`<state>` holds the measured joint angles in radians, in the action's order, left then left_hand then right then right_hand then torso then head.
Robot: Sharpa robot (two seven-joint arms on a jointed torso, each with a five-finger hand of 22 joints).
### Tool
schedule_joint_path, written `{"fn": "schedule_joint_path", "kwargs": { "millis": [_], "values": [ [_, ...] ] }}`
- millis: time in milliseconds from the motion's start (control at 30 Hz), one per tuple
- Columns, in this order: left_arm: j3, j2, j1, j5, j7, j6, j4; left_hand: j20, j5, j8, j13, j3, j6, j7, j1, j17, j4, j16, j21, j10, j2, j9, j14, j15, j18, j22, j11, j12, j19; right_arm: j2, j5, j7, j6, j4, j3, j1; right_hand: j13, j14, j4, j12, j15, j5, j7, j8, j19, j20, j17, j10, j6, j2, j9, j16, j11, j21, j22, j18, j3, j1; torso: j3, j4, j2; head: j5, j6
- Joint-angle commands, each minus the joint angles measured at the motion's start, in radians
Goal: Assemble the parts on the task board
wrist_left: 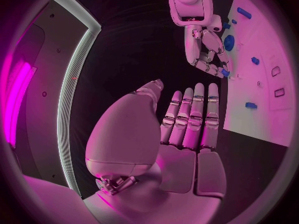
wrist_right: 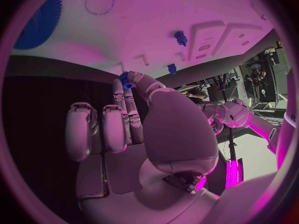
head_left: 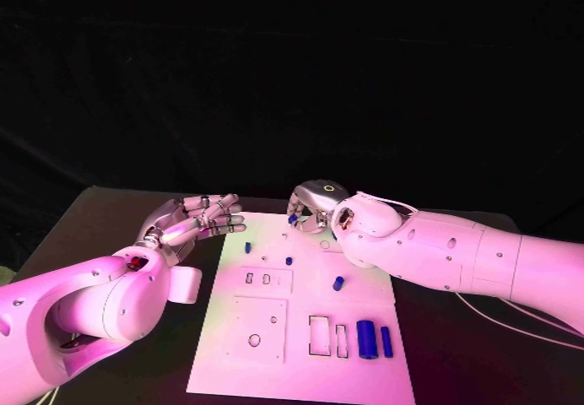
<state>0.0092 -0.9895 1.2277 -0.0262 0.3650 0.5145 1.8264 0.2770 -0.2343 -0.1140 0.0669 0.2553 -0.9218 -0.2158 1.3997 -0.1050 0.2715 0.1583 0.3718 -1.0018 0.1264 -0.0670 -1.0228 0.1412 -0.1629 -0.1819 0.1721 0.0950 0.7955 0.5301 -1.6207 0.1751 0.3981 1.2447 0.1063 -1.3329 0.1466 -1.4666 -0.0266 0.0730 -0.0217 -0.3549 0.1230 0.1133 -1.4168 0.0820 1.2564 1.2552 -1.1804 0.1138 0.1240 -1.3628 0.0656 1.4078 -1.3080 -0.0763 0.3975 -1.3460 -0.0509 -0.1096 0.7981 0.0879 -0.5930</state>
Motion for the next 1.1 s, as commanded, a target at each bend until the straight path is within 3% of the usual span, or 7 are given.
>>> {"fn": "schedule_joint_path", "kwargs": {
  "millis": [33, 767, 1100],
  "values": [
    [0.001, 0.004, 0.002, -0.001, 0.001, -0.021, -0.001, 0.000, 0.004, 0.005, -0.001, 0.000, 0.001, -0.008, 0.009, 0.000, -0.006, -0.006, 0.004, 0.001, 0.002, 0.002, 0.007, 0.002, -0.019, -0.001, 0.007, -0.006, 0.005, -0.012, 0.002, -0.009, 0.000, -0.017, 0.000, 0.002, 0.001, -0.052, 0.000, -0.005, 0.003, -0.001, 0.001, -0.002, -0.001, 0.004, 0.001, -0.003, 0.003, -0.001, 0.021, -0.006, -0.006, 0.003, -0.006, 0.020, 0.007, -0.002, -0.0006, -0.0026, 0.001, 0.001, 0.000],
    [0.001, 0.005, 0.002, -0.001, 0.005, -0.025, 0.001, 0.000, 0.004, 0.008, -0.002, 0.000, 0.003, -0.009, 0.011, 0.000, -0.007, -0.009, 0.005, 0.004, 0.002, 0.002, 0.009, 0.003, -0.018, -0.002, 0.009, -0.010, 0.003, -0.044, 0.001, 0.001, -0.056, -0.065, 0.002, 0.012, 0.000, -0.050, 0.004, -0.006, 0.005, 0.012, 0.001, -0.004, 0.002, 0.007, -0.001, -0.002, 0.007, 0.006, 0.025, -0.008, -0.005, 0.003, -0.006, 0.019, 0.009, 0.008, -0.0041, -0.0061, 0.001, 0.001, -0.007],
    [0.001, 0.004, 0.002, -0.001, 0.009, -0.022, 0.003, 0.000, 0.004, 0.010, -0.002, 0.000, 0.004, -0.010, 0.012, 0.000, -0.008, -0.010, 0.005, 0.005, 0.001, 0.002, 0.010, 0.003, -0.018, -0.002, 0.009, -0.011, 0.001, -0.050, -0.009, 0.014, -0.053, -0.076, 0.002, 0.014, -0.002, -0.049, 0.007, -0.009, 0.007, 0.016, 0.004, -0.009, 0.006, 0.009, -0.003, -0.011, 0.015, 0.013, 0.026, -0.008, -0.002, 0.000, -0.003, 0.018, 0.010, 0.015, -0.0054, -0.0087, 0.002, 0.004, -0.008]
  ]
}}
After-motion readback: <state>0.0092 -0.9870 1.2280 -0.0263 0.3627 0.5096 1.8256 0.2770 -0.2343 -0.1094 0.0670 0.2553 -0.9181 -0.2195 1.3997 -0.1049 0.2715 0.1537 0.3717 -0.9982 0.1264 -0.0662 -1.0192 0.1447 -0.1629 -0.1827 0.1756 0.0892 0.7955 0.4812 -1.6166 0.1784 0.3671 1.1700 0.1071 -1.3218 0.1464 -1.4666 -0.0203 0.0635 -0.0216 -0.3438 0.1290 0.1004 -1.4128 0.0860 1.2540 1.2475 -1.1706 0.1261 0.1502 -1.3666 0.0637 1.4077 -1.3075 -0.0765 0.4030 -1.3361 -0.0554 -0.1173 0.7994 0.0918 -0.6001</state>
